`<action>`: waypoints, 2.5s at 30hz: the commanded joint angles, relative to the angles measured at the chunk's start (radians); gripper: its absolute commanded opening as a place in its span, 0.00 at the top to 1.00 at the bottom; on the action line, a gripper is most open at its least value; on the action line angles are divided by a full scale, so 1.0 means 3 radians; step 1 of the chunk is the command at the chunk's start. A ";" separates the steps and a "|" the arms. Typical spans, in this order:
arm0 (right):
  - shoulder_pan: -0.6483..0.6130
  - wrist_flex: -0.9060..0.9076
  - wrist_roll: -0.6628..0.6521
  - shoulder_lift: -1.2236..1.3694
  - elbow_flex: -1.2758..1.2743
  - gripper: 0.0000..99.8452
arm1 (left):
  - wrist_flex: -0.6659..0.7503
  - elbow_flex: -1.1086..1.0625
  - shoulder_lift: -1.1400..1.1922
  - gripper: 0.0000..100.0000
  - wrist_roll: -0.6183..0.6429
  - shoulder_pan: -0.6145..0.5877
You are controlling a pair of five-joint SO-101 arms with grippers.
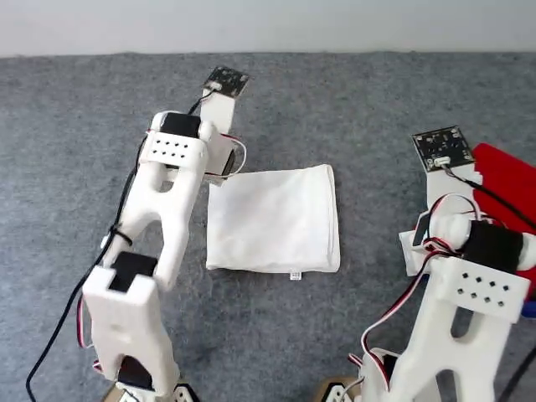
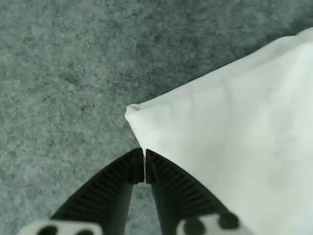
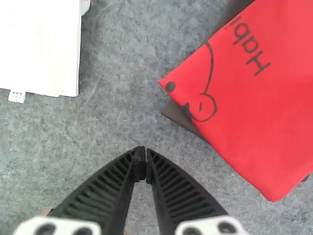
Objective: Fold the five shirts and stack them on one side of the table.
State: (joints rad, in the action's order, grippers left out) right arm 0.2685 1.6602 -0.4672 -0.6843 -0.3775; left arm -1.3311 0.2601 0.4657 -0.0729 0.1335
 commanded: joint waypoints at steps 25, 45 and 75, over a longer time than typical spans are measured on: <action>-0.0775 0.0110 0.0875 0.0427 -0.0020 0.84 | -0.1417 0.2253 0.0087 0.99 0.0174 -0.0511; -0.1941 -0.1701 0.0880 0.2355 0.1043 0.99 | -0.1406 0.0084 -0.2056 0.99 -0.0496 -0.2163; -0.1818 -0.0662 0.0941 0.4110 0.3207 0.95 | -0.1406 -0.0023 -0.2194 0.99 -0.0634 -0.2649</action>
State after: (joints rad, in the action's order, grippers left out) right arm -0.2624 1.3272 -0.2202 0.5570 0.5140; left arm -1.7346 0.2509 -0.1634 -0.2509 -0.6567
